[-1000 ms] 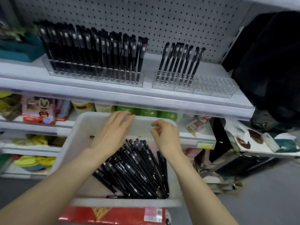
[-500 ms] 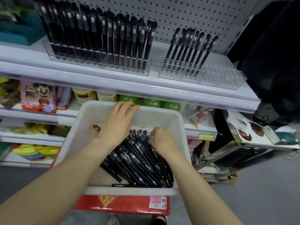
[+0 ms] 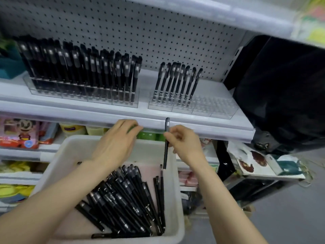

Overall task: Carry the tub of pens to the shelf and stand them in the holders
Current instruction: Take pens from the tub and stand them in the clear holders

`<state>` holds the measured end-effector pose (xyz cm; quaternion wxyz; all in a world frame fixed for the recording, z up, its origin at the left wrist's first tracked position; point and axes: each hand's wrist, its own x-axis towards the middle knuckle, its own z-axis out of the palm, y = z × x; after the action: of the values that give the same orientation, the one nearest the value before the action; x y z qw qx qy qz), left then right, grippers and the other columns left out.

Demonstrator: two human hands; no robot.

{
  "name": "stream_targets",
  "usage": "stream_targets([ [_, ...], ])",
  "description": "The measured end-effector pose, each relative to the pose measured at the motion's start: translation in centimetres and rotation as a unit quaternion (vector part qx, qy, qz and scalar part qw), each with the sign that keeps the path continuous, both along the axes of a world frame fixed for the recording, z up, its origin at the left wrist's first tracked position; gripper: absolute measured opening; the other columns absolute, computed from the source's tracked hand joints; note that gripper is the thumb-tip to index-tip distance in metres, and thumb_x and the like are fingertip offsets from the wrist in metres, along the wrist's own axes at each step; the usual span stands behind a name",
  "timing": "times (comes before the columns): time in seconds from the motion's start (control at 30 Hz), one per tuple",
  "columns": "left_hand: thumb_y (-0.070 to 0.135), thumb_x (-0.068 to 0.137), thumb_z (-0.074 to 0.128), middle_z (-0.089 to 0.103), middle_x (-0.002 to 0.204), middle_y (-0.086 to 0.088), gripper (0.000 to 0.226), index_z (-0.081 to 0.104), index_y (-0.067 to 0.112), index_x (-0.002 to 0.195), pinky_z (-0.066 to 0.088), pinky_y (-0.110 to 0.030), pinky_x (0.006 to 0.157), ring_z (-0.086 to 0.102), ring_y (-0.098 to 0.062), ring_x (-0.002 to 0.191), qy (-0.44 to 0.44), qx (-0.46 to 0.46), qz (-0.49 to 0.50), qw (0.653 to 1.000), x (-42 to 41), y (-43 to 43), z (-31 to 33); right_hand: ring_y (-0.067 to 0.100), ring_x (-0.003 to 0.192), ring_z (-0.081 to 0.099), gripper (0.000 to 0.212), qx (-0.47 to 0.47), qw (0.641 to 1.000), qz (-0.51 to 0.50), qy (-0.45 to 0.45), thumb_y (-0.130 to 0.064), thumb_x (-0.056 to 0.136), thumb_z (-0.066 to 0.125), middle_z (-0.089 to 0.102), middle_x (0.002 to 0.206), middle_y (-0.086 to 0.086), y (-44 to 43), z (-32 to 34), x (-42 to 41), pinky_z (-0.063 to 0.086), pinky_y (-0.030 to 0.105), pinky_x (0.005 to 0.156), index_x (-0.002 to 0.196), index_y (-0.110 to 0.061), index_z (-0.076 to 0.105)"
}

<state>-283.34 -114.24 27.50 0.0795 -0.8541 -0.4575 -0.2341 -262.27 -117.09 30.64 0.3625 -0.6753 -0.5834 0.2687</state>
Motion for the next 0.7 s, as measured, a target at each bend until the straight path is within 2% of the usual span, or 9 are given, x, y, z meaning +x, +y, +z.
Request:
stream_targets([
  [0.1,0.003,0.081,0.072,0.056,0.129,-0.009,0.051,0.059,0.010,0.130,0.053,-0.038,0.086,0.051,-0.027,0.118,-0.012,0.027,-0.012,0.999,3.5,1.5,2.6,0.023,0.075,0.069,0.010,0.076,0.995,-0.052,0.039,-0.031,0.089,0.067,0.070,0.076,0.001,1.2,3.4,3.6,0.058,0.042,0.069,0.082,-0.028,0.062],
  [0.2,-0.002,0.079,0.071,0.051,0.138,-0.010,0.063,0.052,0.011,0.137,0.045,-0.040,0.100,0.045,-0.028,0.127,-0.008,0.048,-0.017,0.999,7.0,3.4,4.0,0.020,0.073,0.070,0.011,0.148,0.983,-0.087,0.064,-0.023,0.094,0.063,0.071,0.083,0.008,2.4,6.1,7.2,0.057,0.028,0.058,0.097,-0.013,0.065],
  [0.3,0.002,0.082,0.068,0.051,0.138,-0.011,0.058,0.051,0.009,0.138,0.040,-0.040,0.105,0.045,-0.029,0.127,-0.008,0.065,-0.020,0.998,9.8,5.0,4.9,0.014,0.070,0.069,0.017,0.205,0.969,-0.121,0.069,-0.021,0.095,0.062,0.070,0.085,0.009,3.9,8.0,9.8,0.056,0.022,0.059,0.102,-0.007,0.064],
  [0.4,0.011,0.090,0.063,0.050,0.139,-0.012,0.053,0.048,0.010,0.141,0.036,-0.043,0.109,0.042,-0.031,0.129,0.006,0.062,-0.013,0.998,11.3,6.0,4.8,0.013,0.071,0.069,0.010,0.248,0.957,-0.133,0.071,-0.020,0.096,0.060,0.069,0.085,0.007,5.7,9.3,11.0,0.058,0.022,0.063,0.100,-0.011,0.063],
  [0.5,0.011,0.089,0.064,0.051,0.138,-0.012,0.054,0.048,0.011,0.141,0.036,-0.047,0.110,0.044,-0.032,0.127,0.010,0.060,0.000,0.998,11.6,6.5,4.4,0.016,0.072,0.070,0.010,0.270,0.953,-0.126,0.057,-0.020,0.097,0.058,0.069,0.088,0.002,7.4,10.1,11.2,0.055,0.018,0.064,0.104,-0.013,0.062],
  [0.6,0.008,0.087,0.065,0.054,0.135,-0.012,0.053,0.052,0.011,0.138,0.038,-0.048,0.108,0.046,-0.033,0.124,0.005,0.069,0.008,0.998,11.8,6.6,4.1,0.016,0.072,0.069,0.006,0.280,0.952,-0.109,0.061,-0.018,0.097,0.059,0.068,0.085,-0.006,9.2,10.0,11.1,0.059,0.028,0.071,0.102,-0.017,0.062],
  [0.7,0.009,0.087,0.065,0.053,0.135,-0.011,0.051,0.052,0.012,0.137,0.036,-0.048,0.109,0.045,-0.032,0.125,-0.001,0.064,0.014,0.998,11.9,6.6,4.0,0.017,0.076,0.068,0.009,0.275,0.957,-0.079,0.053,-0.018,0.097,0.059,0.068,0.090,-0.003,10.5,9.5,10.9,0.059,0.035,0.077,0.104,-0.017,0.063],
])
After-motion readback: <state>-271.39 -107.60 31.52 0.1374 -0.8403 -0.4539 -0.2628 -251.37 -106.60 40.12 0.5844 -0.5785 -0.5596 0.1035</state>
